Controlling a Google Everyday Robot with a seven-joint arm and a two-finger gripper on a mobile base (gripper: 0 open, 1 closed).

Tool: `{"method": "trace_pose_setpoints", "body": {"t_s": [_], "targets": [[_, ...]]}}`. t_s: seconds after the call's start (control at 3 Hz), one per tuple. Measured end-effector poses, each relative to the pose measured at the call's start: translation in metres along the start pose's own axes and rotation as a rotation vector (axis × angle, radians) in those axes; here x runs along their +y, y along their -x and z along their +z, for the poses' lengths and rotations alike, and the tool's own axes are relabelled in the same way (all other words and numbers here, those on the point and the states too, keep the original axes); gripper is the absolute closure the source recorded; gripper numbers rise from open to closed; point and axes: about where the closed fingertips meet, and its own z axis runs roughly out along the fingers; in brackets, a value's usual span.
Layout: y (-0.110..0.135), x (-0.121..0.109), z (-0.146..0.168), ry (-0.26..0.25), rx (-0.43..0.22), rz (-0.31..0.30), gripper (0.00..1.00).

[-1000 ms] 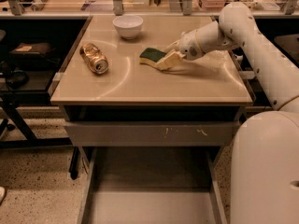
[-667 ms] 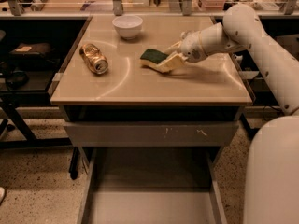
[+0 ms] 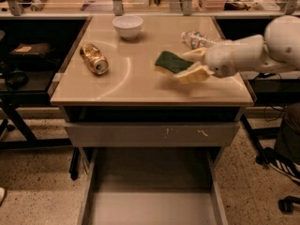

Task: Place sponge into middle drawer

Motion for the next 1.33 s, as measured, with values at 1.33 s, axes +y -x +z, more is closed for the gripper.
{"method": "trace_pose_setpoints", "body": {"t_s": [1.33], "targets": [[-0.061,0.114,-0.089,-0.078,0.081,0.025,1.00]]}}
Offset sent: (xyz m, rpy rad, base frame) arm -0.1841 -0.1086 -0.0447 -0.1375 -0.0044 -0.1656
